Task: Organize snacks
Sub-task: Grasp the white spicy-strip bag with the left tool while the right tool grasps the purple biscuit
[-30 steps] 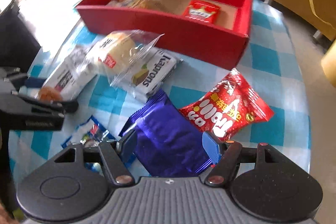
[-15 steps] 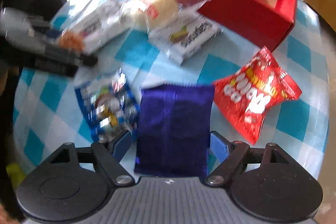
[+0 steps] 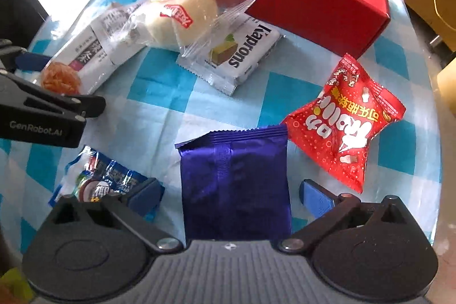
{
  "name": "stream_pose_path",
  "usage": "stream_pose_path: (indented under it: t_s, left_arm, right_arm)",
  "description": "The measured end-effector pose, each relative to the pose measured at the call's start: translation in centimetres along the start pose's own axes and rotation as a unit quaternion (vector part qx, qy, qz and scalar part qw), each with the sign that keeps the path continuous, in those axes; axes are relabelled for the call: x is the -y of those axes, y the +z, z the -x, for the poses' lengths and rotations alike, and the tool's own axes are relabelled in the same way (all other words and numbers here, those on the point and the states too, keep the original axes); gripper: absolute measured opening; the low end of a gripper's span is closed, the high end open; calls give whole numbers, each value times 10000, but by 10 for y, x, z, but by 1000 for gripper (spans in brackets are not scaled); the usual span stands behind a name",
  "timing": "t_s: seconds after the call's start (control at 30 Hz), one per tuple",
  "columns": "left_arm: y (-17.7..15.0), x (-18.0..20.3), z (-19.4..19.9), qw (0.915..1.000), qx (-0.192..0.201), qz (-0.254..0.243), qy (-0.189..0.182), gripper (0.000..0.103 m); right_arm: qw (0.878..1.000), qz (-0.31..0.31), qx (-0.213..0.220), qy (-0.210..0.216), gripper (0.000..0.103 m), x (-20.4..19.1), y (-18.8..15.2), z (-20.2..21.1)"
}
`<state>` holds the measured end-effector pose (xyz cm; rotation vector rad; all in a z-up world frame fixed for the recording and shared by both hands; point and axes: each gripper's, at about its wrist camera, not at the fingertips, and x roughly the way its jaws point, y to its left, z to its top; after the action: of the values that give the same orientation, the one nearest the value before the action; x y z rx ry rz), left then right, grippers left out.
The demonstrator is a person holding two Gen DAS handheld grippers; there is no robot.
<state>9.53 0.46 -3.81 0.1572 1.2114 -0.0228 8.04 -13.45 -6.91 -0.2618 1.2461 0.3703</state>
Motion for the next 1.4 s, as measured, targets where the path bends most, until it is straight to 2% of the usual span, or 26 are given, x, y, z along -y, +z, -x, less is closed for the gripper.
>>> stream_pose_path:
  t_s: [0.07, 0.1, 0.13, 0.17, 0.23, 0.5, 0.67, 0.77, 0.97, 1.07, 1.13, 1.4]
  left_arm:
    - [0, -3, 2, 9999, -19, 84, -129, 87]
    - [-1, -5, 5, 9996, -16, 119, -250, 76]
    - [-1, -6, 6, 9994, -28, 130, -325, 70]
    - [-1, -7, 7, 9994, -32, 124, -336, 70]
    - [-3, -7, 9, 9994, -40, 134, -301, 68]
    - [-21, -3, 22, 9987, -128, 88, -484, 64]
    - [-22, -8, 24, 9980, -178, 192, -582, 64]
    - [-20, -9, 23, 9976, -202, 168, -636, 66]
    - [-6, -7, 12, 9978, -242, 216, -582, 80]
    - [-7, -2, 11, 9987, -187, 120, -468, 76]
    - [-7, -3, 15, 9986, -138, 132, -502, 60]
    - [-8, -20, 33, 9968, 7, 436, -674, 55]
  right_arm:
    - [10000, -58, 46, 8, 100, -2, 1, 1]
    - [9999, -48, 91, 13, 98, -4, 0, 3]
    - [9999, -5, 141, -14, 91, -6, -1, 5]
    - [9998, 30, 189, -60, 81, -6, -3, 8]
    - [9996, 59, 257, -27, 68, -3, -6, 16]
    - [9993, 247, 281, -38, 67, -18, -15, 17]
    - [9992, 165, 353, 54, 67, -12, -17, 24]
    - [9994, 148, 317, 76, 67, -12, -18, 24]
    - [9996, 91, 223, 130, 67, -12, -13, 17]
    - [9996, 108, 230, 136, 67, -14, -12, 18]
    - [9995, 110, 254, 160, 67, -14, -11, 19]
    - [9989, 54, 414, 218, 67, -12, -8, 28]
